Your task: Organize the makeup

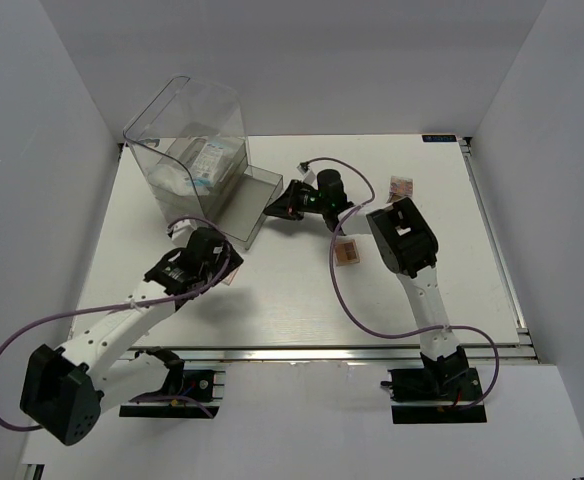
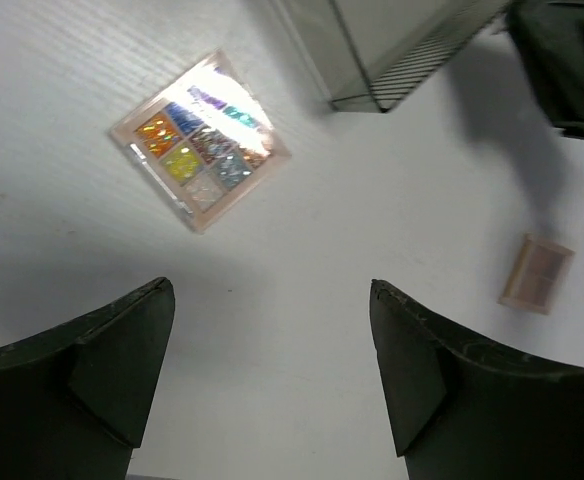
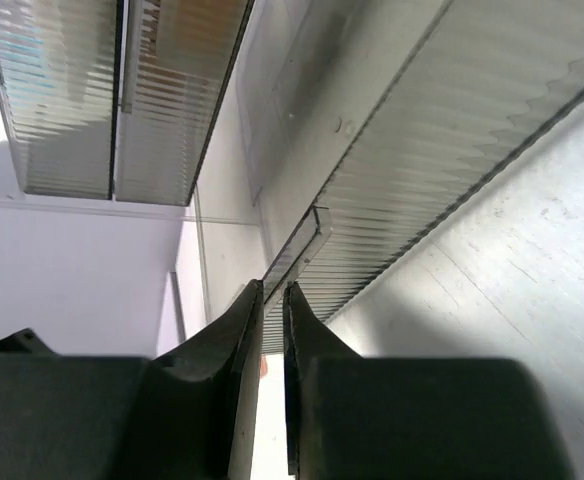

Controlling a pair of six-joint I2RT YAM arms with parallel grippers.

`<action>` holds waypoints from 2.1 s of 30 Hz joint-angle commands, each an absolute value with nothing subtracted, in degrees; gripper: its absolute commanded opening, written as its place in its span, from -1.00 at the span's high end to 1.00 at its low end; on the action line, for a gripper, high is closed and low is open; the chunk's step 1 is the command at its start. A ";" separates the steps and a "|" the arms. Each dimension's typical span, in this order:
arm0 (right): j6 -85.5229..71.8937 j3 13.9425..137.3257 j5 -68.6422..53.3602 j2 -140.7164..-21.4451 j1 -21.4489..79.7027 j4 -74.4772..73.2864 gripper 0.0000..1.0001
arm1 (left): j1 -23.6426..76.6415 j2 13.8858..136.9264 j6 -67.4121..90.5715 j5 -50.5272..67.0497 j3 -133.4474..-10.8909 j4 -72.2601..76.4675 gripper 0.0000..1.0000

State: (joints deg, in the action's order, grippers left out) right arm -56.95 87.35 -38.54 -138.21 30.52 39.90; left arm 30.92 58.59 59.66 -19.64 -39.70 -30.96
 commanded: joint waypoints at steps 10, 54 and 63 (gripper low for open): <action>-40.88 87.01 -39.29 -130.97 29.36 31.21 -0.09 | 30.94 75.05 69.08 -22.06 -45.70 -36.21 -0.91; -10.11 58.01 -39.64 -82.97 14.77 5.71 -0.79 | 22.15 91.76 -11.16 -1.33 -46.41 -22.76 -0.86; -9.93 59.41 -39.64 -82.71 13.98 4.92 -0.79 | 22.15 92.28 -11.95 4.48 -46.76 -25.66 -0.57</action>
